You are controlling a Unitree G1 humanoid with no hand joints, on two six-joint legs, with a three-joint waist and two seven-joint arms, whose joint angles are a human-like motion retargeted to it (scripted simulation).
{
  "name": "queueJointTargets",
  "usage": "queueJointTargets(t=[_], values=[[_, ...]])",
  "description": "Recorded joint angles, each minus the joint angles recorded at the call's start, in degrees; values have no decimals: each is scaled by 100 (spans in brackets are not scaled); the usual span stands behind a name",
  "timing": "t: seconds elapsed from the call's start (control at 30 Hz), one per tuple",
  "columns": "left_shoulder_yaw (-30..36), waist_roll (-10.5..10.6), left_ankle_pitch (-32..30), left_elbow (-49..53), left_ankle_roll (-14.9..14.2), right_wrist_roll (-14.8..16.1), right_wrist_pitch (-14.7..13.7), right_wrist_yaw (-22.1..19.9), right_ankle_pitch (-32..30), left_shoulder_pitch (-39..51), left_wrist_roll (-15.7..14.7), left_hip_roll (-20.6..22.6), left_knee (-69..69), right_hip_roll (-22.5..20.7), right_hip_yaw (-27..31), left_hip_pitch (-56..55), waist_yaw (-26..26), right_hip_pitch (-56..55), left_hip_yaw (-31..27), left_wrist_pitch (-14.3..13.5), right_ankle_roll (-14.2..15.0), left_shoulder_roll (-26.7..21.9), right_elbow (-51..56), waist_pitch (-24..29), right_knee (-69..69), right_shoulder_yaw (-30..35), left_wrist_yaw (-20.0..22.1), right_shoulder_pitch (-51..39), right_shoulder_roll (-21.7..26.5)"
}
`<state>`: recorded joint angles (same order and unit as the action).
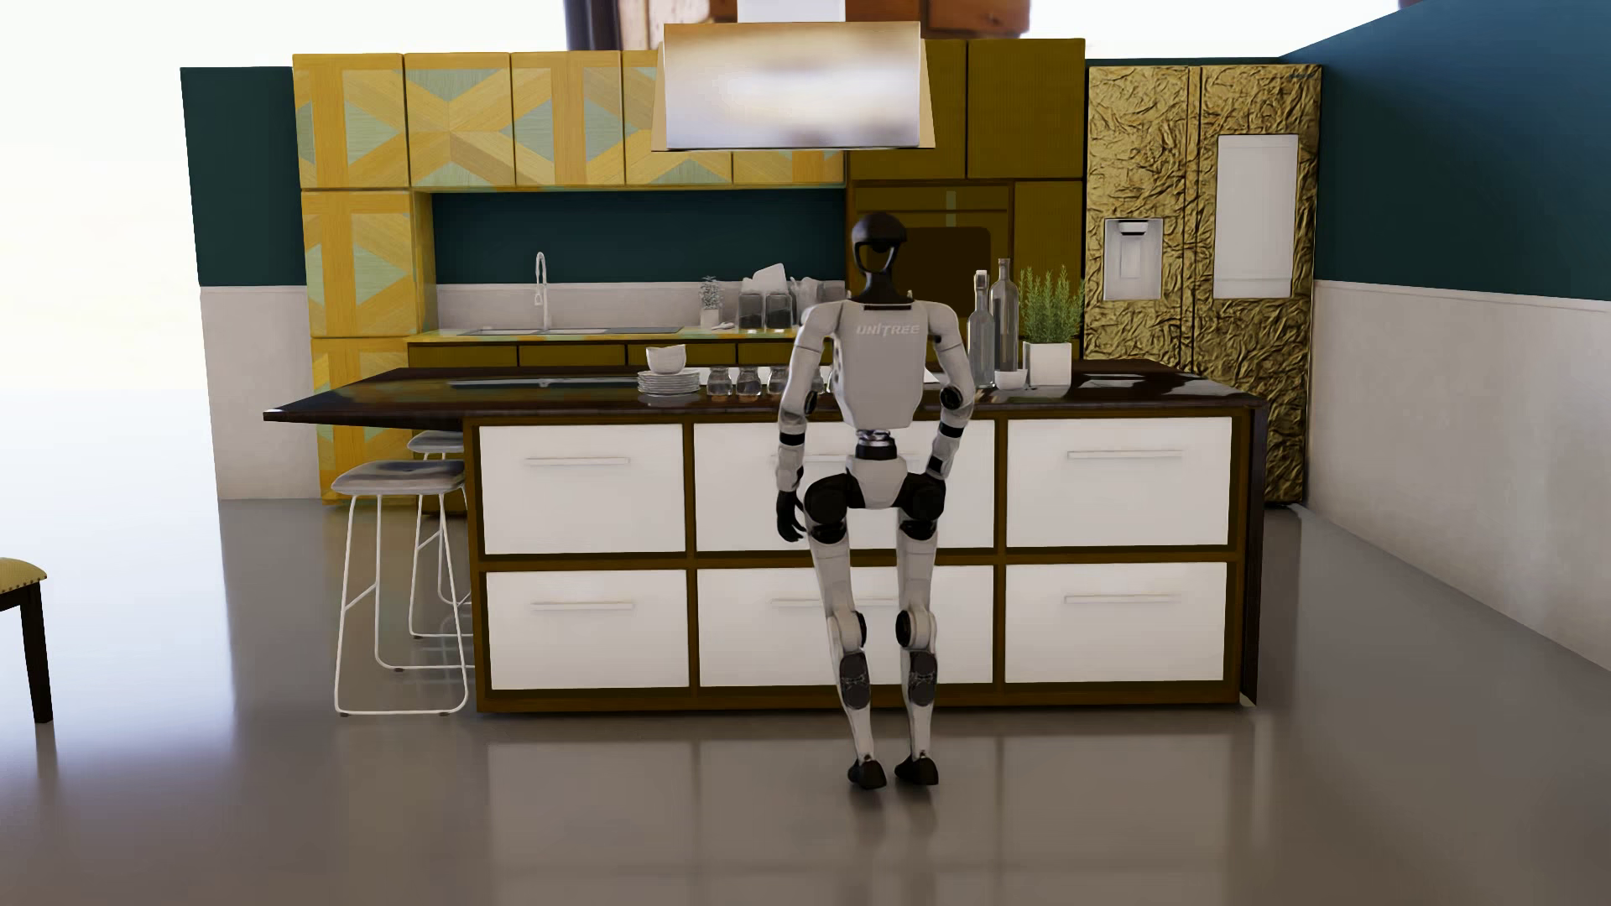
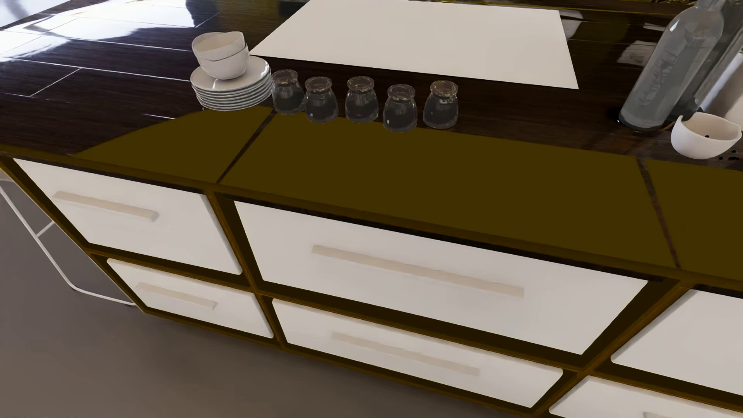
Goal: Approach the corner
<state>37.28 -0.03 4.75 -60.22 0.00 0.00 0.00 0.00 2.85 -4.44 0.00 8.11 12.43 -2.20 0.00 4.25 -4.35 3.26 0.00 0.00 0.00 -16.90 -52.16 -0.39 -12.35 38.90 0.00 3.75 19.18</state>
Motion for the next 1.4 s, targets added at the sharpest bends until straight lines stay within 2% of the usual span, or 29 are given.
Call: queueJointTargets(t=[0.2,0.67,0.8,0.87,1.17,1.4], values=[[128,11,2,88,0,0,0,0,17,-25,0,15,6,2,0,-28,19,-12,0,0,0,-33,7,-16,10,63,0,-1,12],[-98,-15,27,39,0,0,0,0,22,-55,0,13,11,4,0,-39,92,8,0,0,0,-8,11,-19,38,-1,0,13,-11],[73,-39,27,55,0,0,0,0,46,-25,0,26,6,21,0,-40,69,-11,0,0,0,-39,5,-43,34,32,0,3,-22],[-178,-25,27,28,0,0,0,0,47,-51,0,23,-3,25,0,-10,57,8,0,0,0,21,-9,-54,23,-159,0,18,-51],[-309,14,103,149,0,0,0,0,14,-153,0,-48,52,-16,0,-117,161,-80,0,0,0,96,76,-172,25,-299,0,149,-101],[-30,114,137,140,0,0,0,0,13,-154,0,-83,51,-30,0,-73,452,-30,0,0,0,115,87,-64,45,-333,0,151,-114]])
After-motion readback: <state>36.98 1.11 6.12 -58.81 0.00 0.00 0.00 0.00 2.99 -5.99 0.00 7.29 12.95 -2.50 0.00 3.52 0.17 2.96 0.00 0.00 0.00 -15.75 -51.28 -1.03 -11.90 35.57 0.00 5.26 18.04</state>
